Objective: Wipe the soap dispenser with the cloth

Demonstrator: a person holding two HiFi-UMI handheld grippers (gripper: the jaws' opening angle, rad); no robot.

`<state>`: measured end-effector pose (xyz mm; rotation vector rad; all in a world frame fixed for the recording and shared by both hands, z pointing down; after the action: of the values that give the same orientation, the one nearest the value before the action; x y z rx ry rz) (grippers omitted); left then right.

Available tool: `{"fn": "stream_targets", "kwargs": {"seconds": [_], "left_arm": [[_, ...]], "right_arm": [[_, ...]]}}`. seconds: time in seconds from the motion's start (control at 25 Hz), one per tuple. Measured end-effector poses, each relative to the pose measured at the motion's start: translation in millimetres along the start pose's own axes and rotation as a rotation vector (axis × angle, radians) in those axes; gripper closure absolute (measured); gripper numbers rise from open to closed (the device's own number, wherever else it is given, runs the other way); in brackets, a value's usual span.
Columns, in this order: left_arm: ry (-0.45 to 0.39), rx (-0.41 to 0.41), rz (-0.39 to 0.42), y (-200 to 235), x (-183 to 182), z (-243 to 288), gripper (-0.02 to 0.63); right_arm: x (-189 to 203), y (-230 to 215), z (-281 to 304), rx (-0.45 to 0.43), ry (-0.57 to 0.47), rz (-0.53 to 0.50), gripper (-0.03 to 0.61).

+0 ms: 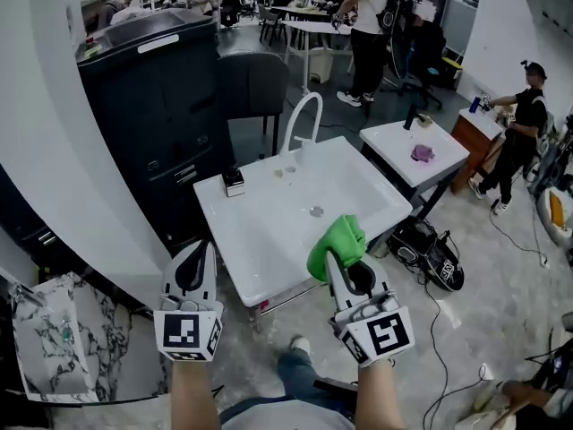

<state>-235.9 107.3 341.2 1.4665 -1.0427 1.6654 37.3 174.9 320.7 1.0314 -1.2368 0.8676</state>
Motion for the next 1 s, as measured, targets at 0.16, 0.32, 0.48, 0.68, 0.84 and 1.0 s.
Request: {"fn": "stream_targets", "kwargs": {"seconds": [0.16,0.32,0.48,0.68,0.84,1.0], "left_arm": [[0.002,-0.018,-0.027,-2.7,1.8,53.8,0.600],[0.021,-0.061,-0.045,-4.1,3.6,103.2,0.600],[0.073,-0.098,-0.053,-5.6,9.4,138.1,0.598],[0.139,-0.015,-0.064,-3.5,21.8,167.4,0.406],[0.149,0.007,-0.070,8.3,35.1,187.8,0.307],[0.191,0.000,-0.100,24.8,56.2,209.1,0.308]], "right_arm": [[9.2,-43.0,44.7,-0.043,0.018,-0.003,0.529],[15.2,-82.8,81.9,-0.097,0.029,-0.012,0.529],[22.4,-113.0,110.4,-0.143,0.044,0.001,0.529],[36.7,-129.1,139.8,-0.178,0.066,0.046,0.529],[46.4,-130.4,163.8,-0.199,0.093,0.057,0.529],[53.2,-128.1,186.6,-0.198,0.132,0.057,0.529]]}}
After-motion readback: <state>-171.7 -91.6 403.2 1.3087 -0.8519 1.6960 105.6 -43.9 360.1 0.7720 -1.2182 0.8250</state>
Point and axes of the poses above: the fingertips, and each gripper's own axes: z forward along the fingers, y to its left, x out of its underside, the point moved 9 cm from there along -z, backward along the fingers, and after that the axes turned 9 degrees about y, right-handed, at the moved point
